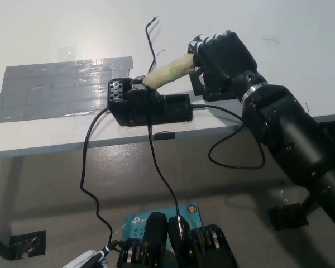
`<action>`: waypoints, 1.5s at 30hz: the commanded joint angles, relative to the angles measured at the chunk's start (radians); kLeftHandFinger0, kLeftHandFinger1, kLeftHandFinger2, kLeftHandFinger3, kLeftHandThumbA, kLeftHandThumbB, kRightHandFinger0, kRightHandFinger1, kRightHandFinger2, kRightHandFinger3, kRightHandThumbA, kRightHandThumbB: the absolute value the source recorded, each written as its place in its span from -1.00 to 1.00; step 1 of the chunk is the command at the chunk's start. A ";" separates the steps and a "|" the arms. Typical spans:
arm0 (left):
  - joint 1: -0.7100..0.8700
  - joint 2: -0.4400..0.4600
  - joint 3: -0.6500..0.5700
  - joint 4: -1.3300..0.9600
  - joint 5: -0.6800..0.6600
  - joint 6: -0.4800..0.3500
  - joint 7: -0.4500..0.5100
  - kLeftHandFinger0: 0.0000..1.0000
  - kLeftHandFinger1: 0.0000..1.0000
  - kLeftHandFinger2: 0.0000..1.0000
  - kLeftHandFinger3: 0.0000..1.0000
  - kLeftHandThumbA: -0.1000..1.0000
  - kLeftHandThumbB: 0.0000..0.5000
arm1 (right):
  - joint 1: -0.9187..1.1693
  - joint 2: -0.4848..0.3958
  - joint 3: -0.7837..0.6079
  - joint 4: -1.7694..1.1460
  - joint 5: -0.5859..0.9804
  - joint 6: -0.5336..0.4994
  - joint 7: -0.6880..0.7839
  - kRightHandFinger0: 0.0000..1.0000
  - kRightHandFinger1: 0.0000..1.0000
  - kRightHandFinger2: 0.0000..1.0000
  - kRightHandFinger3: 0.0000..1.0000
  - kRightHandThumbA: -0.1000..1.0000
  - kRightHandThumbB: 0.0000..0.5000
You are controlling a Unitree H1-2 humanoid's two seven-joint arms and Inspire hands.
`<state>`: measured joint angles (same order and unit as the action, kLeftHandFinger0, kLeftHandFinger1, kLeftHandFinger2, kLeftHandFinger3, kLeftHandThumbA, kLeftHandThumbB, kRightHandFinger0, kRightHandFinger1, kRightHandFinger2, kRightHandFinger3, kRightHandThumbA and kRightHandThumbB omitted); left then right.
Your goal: The robot uses its right hand to grab and lift the soldering gun kept on the middle of the table and puts it in its base
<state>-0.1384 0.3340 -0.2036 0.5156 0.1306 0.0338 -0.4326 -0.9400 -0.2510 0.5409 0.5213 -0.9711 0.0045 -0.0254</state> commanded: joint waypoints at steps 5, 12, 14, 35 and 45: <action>-0.010 -0.002 0.000 -0.023 -0.003 0.006 0.007 -1.00 -1.00 -1.00 -1.00 1.00 1.00 | -0.047 0.032 0.006 -0.019 0.033 -0.029 0.061 -0.75 -0.32 0.02 0.32 -1.00 -0.92; -0.011 0.006 -0.005 -0.004 0.001 -0.013 0.002 -1.00 -1.00 -1.00 -1.00 1.00 1.00 | -0.060 -0.004 0.090 -0.082 -0.135 0.093 0.180 1.00 1.00 1.00 1.00 -0.02 1.00; -0.013 0.005 -0.001 0.015 0.000 -0.026 0.010 -1.00 -1.00 -1.00 -1.00 1.00 1.00 | -0.071 -0.015 0.122 -0.090 -0.183 0.119 0.219 1.00 1.00 1.00 1.00 0.24 1.00; 0.025 0.019 0.017 0.005 -0.004 -0.030 0.020 -1.00 -1.00 -1.00 -1.00 1.00 1.00 | -0.051 -0.047 0.125 -0.331 -0.309 0.160 0.405 1.00 1.00 1.00 1.00 0.48 1.00; 0.054 0.021 0.036 0.017 -0.013 -0.047 0.028 -1.00 -1.00 -1.00 -1.00 1.00 1.00 | 0.185 -0.245 -0.091 -1.073 -0.160 0.200 0.724 1.00 1.00 1.00 1.00 0.38 1.00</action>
<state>-0.1016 0.3355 -0.1912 0.5441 0.1302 0.0302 -0.4323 -0.8483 -0.3806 0.6073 -0.1184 -1.2462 0.1416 0.4291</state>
